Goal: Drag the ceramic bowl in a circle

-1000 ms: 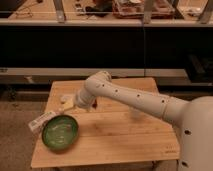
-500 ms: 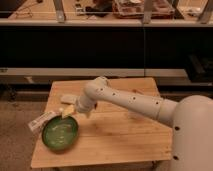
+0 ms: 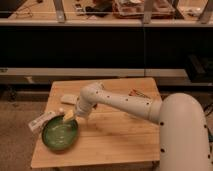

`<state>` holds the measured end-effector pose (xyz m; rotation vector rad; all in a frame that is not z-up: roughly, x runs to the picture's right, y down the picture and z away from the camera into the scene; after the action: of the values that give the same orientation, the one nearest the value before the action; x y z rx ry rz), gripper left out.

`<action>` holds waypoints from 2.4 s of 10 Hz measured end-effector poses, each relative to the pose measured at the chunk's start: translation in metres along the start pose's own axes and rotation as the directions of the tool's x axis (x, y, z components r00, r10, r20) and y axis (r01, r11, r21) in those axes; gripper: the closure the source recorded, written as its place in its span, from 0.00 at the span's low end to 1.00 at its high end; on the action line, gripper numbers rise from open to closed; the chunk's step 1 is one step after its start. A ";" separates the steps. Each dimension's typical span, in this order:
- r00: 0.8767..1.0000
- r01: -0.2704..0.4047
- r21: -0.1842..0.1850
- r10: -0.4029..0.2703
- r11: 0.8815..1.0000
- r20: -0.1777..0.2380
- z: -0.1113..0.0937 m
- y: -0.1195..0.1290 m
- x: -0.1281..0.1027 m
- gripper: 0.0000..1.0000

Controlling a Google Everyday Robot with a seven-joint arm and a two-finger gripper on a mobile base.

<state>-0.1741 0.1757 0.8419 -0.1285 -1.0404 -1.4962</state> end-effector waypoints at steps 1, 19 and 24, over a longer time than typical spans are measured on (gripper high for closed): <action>1.000 -0.012 -0.001 0.012 1.000 0.005 0.003 0.003 0.002 0.50; 0.998 0.049 -0.138 -0.053 0.989 -0.029 -0.022 0.035 -0.035 1.00; 0.994 0.086 -0.147 -0.095 0.985 -0.051 -0.043 0.039 -0.070 1.00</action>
<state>-0.1036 0.2060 0.7933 -0.1406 -0.9010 -1.6487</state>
